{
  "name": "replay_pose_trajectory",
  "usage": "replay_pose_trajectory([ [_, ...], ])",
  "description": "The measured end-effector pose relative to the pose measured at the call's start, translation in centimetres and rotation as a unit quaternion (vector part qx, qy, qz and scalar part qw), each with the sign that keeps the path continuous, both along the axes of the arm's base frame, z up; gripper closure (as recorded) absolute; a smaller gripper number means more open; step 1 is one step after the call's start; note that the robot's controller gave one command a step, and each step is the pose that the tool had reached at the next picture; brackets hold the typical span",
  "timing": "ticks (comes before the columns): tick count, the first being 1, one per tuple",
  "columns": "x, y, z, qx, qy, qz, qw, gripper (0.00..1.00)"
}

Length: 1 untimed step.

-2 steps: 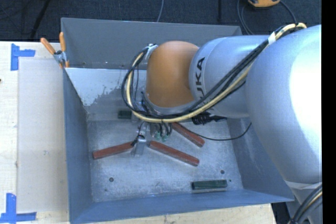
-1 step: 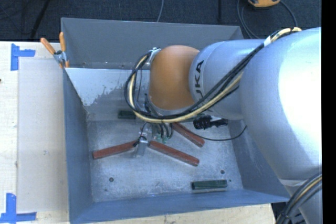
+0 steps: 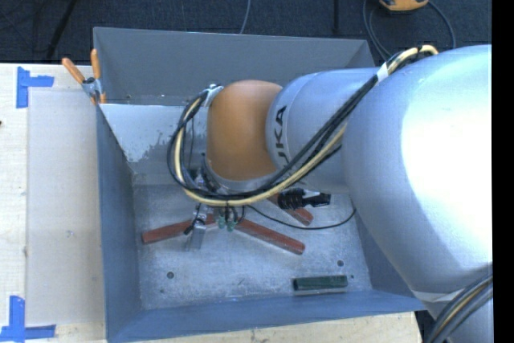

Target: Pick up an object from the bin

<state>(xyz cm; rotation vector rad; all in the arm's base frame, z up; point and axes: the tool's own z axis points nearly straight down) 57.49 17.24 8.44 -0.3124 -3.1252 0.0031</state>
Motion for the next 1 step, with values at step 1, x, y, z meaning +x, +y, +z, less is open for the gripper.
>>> replay_pose_trajectory([
  [1, 3.39, -3.14, -0.44, 0.001, -0.0005, -0.040, 0.9992, 1.00],
])
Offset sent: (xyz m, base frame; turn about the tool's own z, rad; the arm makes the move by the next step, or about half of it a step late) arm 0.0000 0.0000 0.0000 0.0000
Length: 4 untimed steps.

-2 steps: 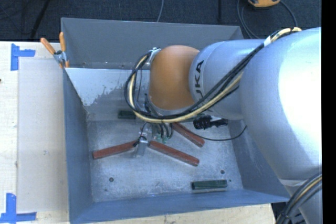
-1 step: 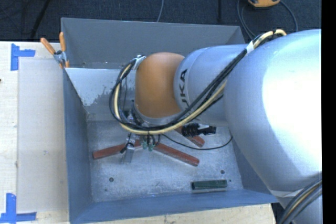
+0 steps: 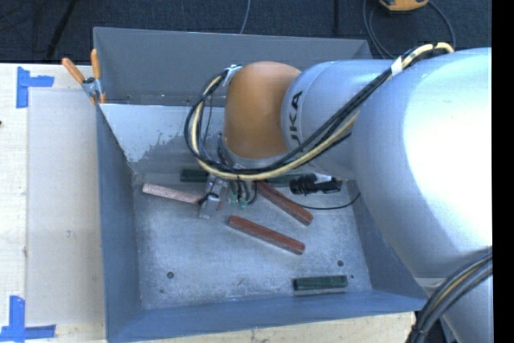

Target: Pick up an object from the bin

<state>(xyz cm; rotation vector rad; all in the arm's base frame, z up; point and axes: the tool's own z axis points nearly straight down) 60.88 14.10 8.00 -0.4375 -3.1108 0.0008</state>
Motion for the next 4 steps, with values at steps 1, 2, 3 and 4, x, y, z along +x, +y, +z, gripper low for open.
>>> replay_pose_trajectory([
  [1, 0.0, 0.0, 0.0, 0.000, 0.0000, 0.000, 1.0000, 1.00],
  [2, -1.3, -3.6, 4.8, 0.000, 0.0032, 0.013, 0.9999, 1.00],
  [3, -0.6, -1.8, 8.2, -0.002, -0.0010, 0.009, 1.0000, 1.00],
  [4, -0.6, -2.0, 11.1, 0.002, 0.0005, 0.000, 1.0000, 1.00],
])
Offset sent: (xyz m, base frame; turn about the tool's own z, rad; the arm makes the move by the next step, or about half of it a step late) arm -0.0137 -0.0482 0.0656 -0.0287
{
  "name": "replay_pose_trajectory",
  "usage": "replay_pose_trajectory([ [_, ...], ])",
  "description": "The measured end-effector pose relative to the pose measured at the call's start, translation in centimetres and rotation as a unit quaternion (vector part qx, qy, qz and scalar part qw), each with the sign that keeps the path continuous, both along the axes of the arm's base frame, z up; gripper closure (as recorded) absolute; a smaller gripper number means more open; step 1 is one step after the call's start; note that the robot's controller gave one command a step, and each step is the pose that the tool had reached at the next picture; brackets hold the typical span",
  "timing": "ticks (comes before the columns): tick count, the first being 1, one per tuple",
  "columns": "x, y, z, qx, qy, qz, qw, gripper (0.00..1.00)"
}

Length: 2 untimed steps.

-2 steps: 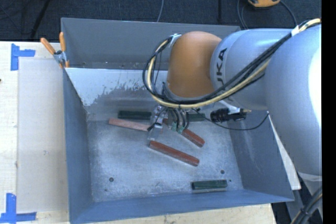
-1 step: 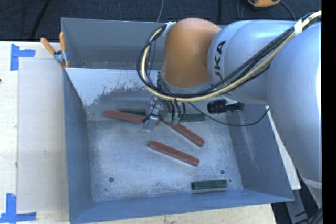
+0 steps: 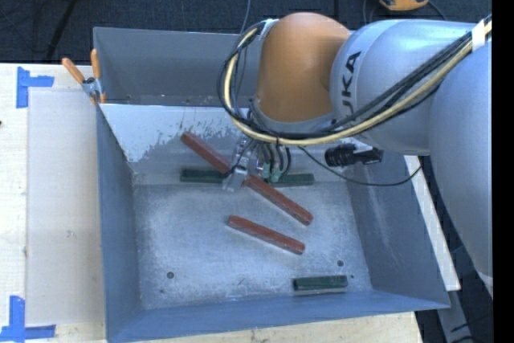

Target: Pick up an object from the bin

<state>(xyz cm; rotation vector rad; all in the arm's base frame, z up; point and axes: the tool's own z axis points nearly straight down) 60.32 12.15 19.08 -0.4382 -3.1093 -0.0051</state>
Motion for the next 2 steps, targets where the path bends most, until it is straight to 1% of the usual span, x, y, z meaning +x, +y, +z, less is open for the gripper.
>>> replay_pose_trajectory([
  [1, -0.9, 1.3, 3.9, -0.004, -0.0005, -0.031, 0.9995, 1.00],
  [2, -1.2, 2.9, 4.9, -0.003, 0.0005, -0.031, 0.9995, 1.00],
])
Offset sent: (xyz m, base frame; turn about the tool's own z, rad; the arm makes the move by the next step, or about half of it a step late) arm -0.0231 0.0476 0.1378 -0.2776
